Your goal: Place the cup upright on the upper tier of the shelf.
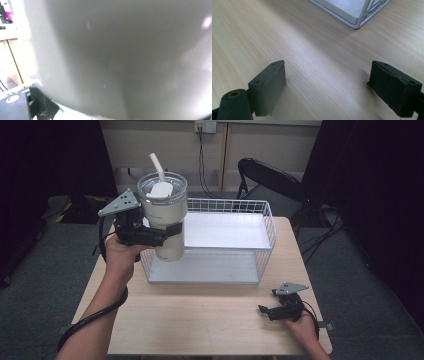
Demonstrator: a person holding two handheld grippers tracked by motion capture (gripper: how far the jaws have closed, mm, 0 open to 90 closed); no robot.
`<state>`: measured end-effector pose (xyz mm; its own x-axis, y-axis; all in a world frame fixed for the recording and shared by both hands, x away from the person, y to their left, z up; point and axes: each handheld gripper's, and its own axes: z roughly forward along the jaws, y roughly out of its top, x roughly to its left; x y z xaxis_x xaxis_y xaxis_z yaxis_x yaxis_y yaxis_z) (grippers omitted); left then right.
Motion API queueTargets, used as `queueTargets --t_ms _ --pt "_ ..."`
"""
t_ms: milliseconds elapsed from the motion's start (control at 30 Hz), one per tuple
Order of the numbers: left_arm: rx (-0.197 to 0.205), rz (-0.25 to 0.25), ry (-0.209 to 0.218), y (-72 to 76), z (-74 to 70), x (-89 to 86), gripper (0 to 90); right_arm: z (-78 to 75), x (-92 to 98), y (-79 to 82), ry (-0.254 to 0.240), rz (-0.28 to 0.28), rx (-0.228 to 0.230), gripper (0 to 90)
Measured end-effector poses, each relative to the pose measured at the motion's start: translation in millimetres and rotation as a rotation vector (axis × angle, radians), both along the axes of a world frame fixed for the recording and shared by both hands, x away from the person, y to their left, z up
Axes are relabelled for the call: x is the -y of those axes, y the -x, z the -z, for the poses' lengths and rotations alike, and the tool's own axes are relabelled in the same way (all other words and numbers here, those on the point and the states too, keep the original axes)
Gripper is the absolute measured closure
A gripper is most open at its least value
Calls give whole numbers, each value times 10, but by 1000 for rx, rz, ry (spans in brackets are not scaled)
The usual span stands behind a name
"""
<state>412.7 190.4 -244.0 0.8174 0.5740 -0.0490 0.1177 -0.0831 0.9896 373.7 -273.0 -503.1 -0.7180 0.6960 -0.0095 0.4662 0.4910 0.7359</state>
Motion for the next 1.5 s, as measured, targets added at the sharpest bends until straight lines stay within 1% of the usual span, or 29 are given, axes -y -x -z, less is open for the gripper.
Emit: queueTargets --t_ms 67,133,200,267,333,400,633,667,700,733,767,833,867,1000,1167,1267,1367,1400,1500 --pt "-6 -7 7 -40 -7 8 80 0 0 0 0 0 0 135" --pt "-11 -17 4 -76 -19 18 80 0 0 0 0 0 1 135" --pt "-12 -21 6 -114 -30 33 80 0 0 0 0 0 0 135" --pt "-5 -32 -3 -166 -55 61 80 0 0 0 0 0 0 135" --pt "-6 -34 -2 -186 -63 73 79 0 0 0 0 0 0 135" --pt "-13 -37 1 -231 -77 102 80 0 0 0 0 0 0 135" --pt "-8 -59 -13 -382 -95 223 80 0 0 0 0 0 0 135" --pt "-9 -62 -15 -424 -92 261 80 0 0 1 -1 0 -1 135" --pt "-9 -62 -15 -424 -92 261 79 0 0 1 -1 0 -1 135" --pt "-5 -63 -15 -444 -88 279 79 0 1 1 0 -1 -1 135" --pt "5 -73 -24 -477 -74 312 79 -1 2 1 0 -2 -1 135" --pt "3 -77 -25 -494 -67 329 79 -1 4 1 0 -3 -1 135" --pt "-4 -82 -32 -532 -54 359 79 -2 6 1 0 -4 -1 135" --pt "-5 -89 -33 -585 -27 398 79 -2 7 1 0 -5 -2 135" --pt "-9 -114 -37 -654 17 440 78 -2 7 1 0 -5 -3 136" --pt "-5 -137 -40 -673 51 456 78 -2 7 1 0 -5 -3 136" --pt "-6 -145 -29 -683 88 460 78 -2 8 2 0 -6 -2 136" --pt "-1 -158 -29 -687 114 456 78 -2 9 3 -1 -7 -3 136" --pt "-5 -168 -20 -695 148 447 77 -1 10 4 -1 -7 -3 136"
